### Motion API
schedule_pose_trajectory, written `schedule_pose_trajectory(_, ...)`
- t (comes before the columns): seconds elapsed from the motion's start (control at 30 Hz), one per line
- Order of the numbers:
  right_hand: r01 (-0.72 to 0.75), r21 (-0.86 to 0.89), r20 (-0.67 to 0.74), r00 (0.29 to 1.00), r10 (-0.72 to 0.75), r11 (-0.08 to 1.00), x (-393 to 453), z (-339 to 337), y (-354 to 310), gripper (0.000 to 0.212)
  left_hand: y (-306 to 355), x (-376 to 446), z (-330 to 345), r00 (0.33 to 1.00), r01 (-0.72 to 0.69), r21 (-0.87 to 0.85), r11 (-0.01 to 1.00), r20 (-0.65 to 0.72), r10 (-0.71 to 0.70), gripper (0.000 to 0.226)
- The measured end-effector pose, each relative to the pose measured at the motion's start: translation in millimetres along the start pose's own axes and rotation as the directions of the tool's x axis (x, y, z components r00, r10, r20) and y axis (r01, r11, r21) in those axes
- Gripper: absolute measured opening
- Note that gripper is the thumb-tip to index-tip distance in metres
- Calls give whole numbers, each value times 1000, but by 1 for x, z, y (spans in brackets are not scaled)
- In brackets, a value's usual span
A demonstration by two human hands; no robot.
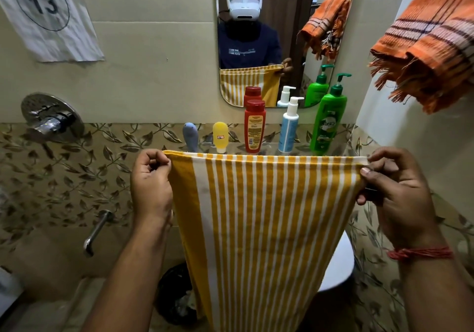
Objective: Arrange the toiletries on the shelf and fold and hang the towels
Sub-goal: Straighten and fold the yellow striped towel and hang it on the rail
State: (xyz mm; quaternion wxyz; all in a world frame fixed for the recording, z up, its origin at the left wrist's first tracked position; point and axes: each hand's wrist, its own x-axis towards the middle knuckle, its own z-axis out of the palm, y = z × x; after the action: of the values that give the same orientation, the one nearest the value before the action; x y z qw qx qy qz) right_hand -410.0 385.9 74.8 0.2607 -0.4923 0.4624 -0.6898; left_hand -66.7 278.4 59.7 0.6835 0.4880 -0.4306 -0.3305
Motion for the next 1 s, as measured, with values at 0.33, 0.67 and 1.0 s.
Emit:
schedule_pose_trajectory(0.33, 98, -515, 141, 990, -28, 852, 5, -14, 4, 46, -2, 6, 5, 997, 70, 124, 990, 27, -74, 33)
schedule_pose_trajectory(0.67, 677, -624, 620, 733, -281, 391, 1, 20, -33, 24, 14, -4, 31, 969, 29, 117, 993, 241, -57, 25)
schedule_pose_trajectory(1.0, 752, -532, 745, 634, -207, 390, 16, 78, -41, 20, 30, -33, 66, 877, -38, 36, 999, 481, 16, 32)
